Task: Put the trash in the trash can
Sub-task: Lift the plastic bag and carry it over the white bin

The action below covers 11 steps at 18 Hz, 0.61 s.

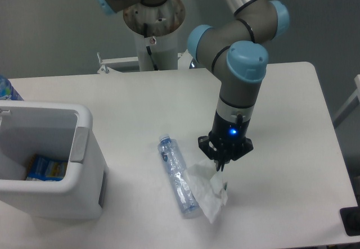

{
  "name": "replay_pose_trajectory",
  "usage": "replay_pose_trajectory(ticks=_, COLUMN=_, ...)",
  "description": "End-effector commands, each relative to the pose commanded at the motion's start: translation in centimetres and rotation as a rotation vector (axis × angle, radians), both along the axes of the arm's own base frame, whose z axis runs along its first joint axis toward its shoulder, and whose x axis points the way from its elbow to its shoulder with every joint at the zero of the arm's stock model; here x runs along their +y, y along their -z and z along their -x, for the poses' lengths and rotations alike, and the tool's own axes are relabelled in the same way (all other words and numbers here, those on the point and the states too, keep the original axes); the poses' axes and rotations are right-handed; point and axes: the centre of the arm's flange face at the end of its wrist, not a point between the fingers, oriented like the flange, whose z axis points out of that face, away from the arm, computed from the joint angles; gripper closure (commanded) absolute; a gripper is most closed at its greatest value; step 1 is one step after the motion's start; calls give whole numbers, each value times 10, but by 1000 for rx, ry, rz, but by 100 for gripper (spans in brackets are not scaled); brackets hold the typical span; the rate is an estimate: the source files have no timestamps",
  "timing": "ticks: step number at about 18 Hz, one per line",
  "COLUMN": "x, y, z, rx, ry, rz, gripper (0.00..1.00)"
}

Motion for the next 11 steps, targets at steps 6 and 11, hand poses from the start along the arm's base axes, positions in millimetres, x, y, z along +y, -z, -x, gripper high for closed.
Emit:
replay_pose_trajectory(ticks=6, x=17, y=-44, z=-42, rx=-18, ry=-18, rz=-72, gripper=100)
replay_pose_trajectory(ticks=11, x=31, y=-88, z=-94, rx=-35, ry=-5, rz=-143, gripper=100)
